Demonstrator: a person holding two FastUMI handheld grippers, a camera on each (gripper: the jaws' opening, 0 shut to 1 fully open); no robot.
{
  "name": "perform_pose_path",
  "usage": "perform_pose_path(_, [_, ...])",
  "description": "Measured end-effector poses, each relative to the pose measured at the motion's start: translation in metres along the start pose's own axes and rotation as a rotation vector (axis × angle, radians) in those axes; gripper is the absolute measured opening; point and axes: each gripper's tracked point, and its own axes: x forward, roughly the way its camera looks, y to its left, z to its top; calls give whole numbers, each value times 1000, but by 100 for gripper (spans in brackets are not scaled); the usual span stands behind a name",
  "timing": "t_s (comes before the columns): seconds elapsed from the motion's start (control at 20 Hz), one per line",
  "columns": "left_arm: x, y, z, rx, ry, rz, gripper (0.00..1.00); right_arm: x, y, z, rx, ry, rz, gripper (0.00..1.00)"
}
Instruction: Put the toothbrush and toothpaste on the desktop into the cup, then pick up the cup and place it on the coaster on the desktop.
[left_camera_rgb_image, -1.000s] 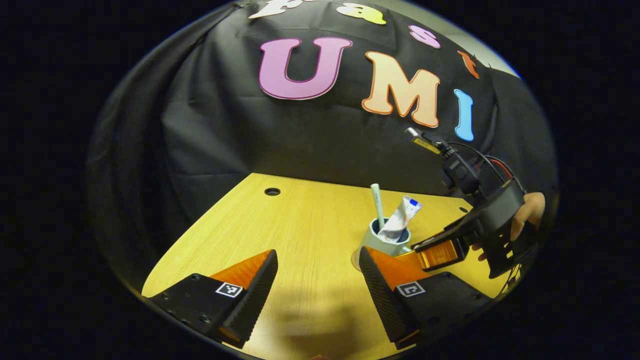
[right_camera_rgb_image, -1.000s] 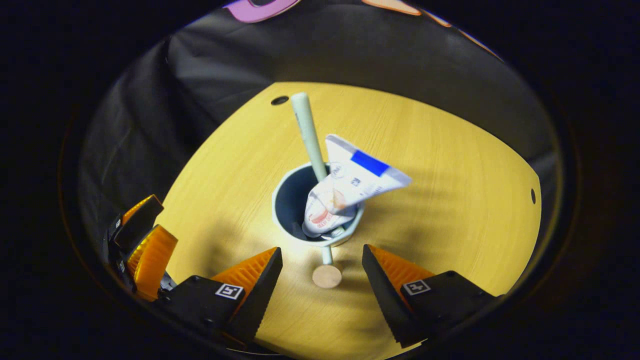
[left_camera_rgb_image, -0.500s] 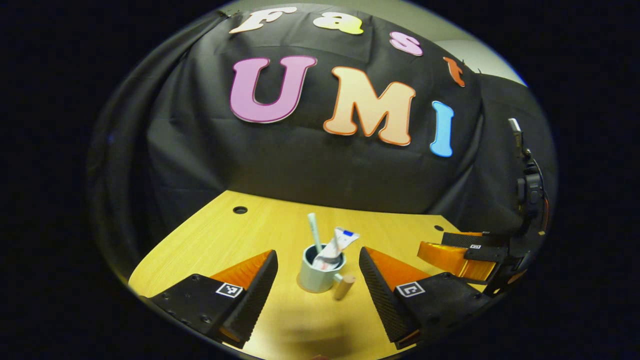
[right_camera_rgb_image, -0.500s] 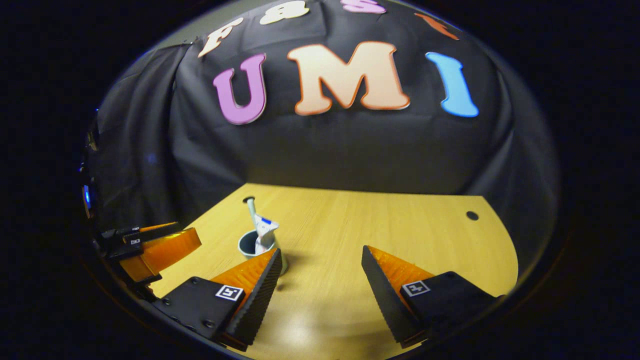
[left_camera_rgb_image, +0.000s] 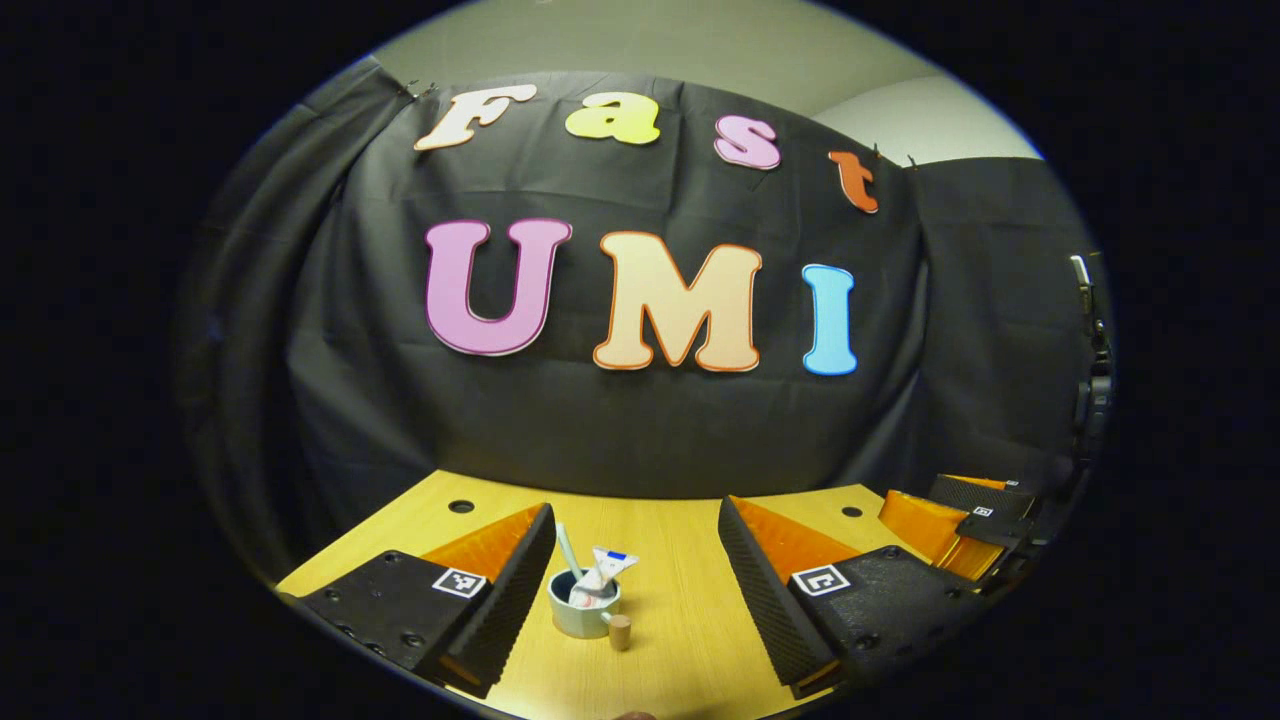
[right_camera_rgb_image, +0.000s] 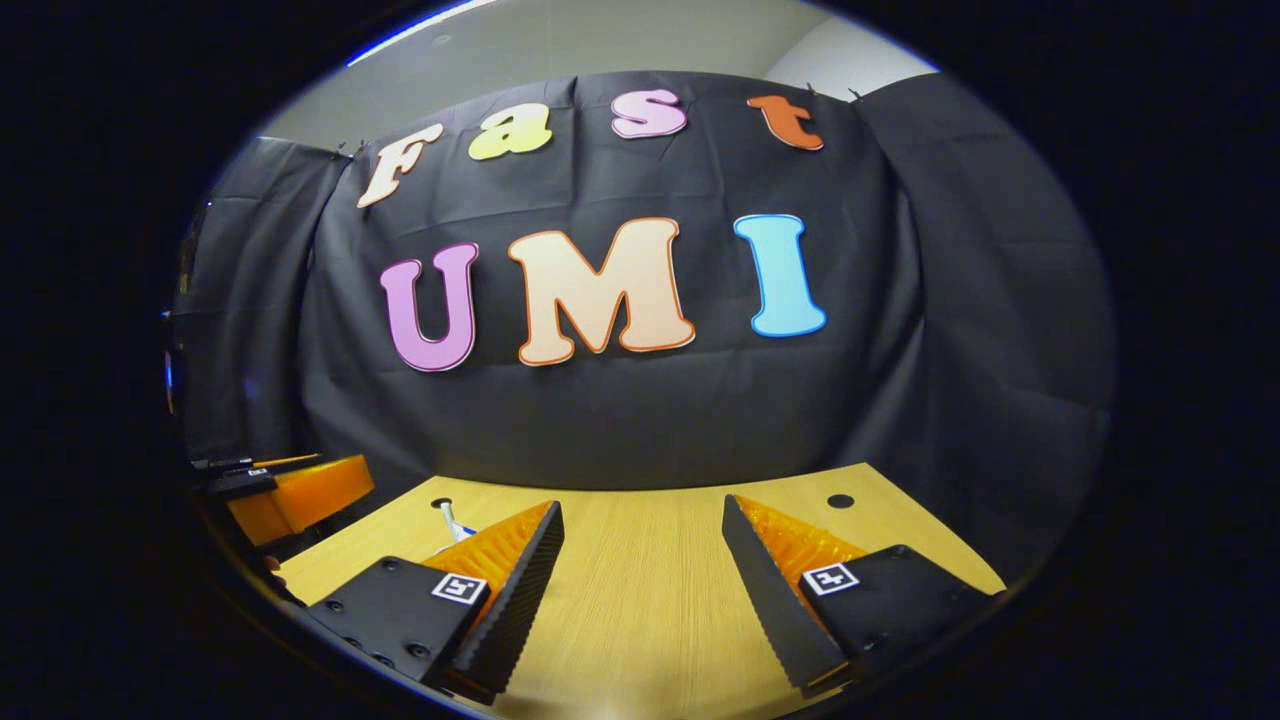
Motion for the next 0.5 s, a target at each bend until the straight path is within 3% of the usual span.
perform_pose_path(0.5, [4,20,22,-12,-42,35,94,-14,-6,40,9,-107,-22,98])
